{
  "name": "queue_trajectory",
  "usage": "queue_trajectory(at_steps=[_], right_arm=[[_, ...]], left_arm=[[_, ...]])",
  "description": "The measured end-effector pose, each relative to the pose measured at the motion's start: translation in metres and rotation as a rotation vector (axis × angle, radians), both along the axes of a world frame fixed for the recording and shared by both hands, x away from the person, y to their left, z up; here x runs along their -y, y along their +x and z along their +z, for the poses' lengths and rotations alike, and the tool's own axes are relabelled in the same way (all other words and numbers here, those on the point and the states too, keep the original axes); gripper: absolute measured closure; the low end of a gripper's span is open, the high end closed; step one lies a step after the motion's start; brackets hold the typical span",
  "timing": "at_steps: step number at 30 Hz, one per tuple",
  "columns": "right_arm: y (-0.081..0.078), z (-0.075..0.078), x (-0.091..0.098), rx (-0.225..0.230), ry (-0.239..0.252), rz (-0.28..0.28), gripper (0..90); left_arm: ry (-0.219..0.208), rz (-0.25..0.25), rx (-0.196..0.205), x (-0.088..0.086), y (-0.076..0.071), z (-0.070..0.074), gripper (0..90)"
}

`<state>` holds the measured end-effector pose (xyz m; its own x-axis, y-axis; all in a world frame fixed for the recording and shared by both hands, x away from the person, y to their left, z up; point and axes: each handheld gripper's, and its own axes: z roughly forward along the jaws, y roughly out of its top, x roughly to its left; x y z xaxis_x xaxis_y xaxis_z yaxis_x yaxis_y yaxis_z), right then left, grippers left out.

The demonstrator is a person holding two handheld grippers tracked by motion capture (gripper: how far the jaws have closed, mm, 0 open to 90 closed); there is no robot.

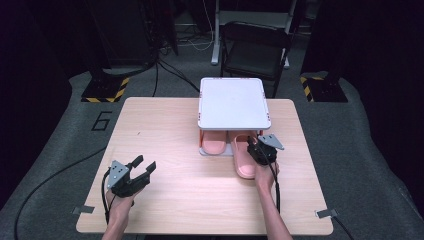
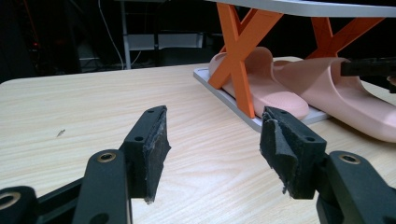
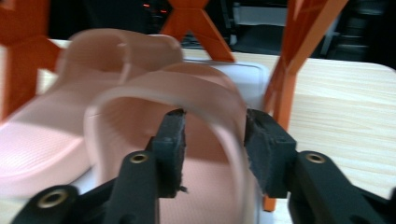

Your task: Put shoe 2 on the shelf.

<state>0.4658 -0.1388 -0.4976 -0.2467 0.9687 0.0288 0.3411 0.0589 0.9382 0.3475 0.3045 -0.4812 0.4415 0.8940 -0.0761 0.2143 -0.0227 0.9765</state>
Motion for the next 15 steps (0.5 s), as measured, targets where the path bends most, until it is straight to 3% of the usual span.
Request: queue_trajectory(at_steps=[1, 3, 7, 11, 15], right_arm=[[-0.009, 0.003, 0.005, 0.006, -0.001, 0.038, 47.1], [-0.013, 0.004, 0.007, 0.013, 0.011, 0.056, 44.3], [-0.039, 0.007, 0.018, 0.001, 0.019, 0.150, 31.2], [-0.068, 0.002, 0.027, -0.010, -0.044, 0.235, 23.6], [-0.091, -0.007, 0.038, -0.039, -0.033, 0.305, 22.7]], left_arm=[[0.000, 0.000, -0.002, 0.000, 0.000, 0.000, 41.6], [0.000, -0.001, -0.005, -0.001, 0.000, 0.001, 41.6], [0.000, -0.005, 0.002, 0.001, 0.000, 0.002, 41.6], [-0.001, -0.010, -0.004, 0.003, 0.000, 0.002, 41.4], [0.007, -0.015, -0.002, 0.006, 0.001, 0.003, 41.2]])
